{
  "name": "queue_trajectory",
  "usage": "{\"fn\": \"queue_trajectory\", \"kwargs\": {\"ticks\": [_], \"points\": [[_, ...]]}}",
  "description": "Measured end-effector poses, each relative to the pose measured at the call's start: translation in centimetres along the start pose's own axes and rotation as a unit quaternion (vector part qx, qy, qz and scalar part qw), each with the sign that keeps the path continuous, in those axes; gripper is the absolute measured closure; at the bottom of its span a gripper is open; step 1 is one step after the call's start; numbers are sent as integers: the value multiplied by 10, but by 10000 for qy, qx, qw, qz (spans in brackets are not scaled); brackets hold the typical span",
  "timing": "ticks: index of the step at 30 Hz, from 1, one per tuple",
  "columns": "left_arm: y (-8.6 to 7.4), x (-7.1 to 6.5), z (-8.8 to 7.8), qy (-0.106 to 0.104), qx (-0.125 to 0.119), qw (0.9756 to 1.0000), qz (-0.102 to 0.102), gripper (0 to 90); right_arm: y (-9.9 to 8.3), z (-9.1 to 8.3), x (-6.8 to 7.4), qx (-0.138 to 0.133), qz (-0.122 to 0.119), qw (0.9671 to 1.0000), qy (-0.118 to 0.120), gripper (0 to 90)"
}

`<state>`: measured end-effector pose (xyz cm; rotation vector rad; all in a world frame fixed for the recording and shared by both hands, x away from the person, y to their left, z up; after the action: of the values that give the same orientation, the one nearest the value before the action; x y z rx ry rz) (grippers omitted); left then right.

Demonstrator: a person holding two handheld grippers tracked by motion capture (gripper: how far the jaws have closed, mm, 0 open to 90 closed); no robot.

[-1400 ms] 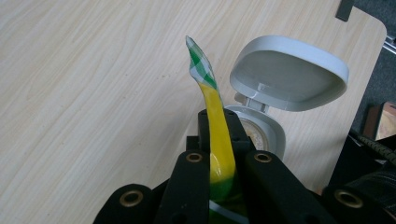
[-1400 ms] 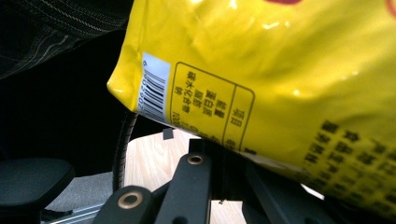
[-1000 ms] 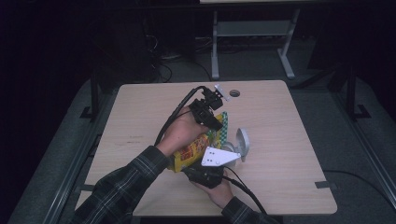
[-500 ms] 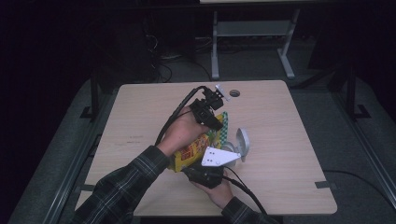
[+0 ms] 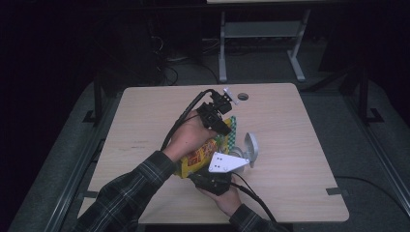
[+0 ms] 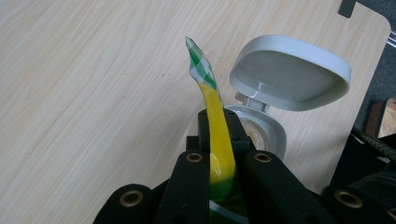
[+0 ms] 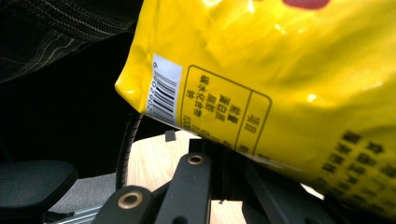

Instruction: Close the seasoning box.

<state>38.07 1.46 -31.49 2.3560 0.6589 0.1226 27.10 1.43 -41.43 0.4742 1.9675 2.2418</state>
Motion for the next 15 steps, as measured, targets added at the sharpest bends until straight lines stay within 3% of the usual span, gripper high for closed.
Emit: {"fn": "queue_trajectory", "kwargs": {"ticks": [15], "points": [[0, 0, 0, -25, 46, 10000, 6, 900, 0, 0, 0, 1, -11, 10000, 6, 900]]}}
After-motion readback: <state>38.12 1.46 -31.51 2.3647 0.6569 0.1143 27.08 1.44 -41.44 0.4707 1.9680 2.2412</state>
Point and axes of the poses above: each handheld gripper's, and its own axes: z roughly forward along the jaws, y roughly out of its top, x roughly to its left, the point moved 4 cm from there along z, roughly forward along the jaws, and after that the axes turned 11 degrees about -x, right-handed, at the moved point
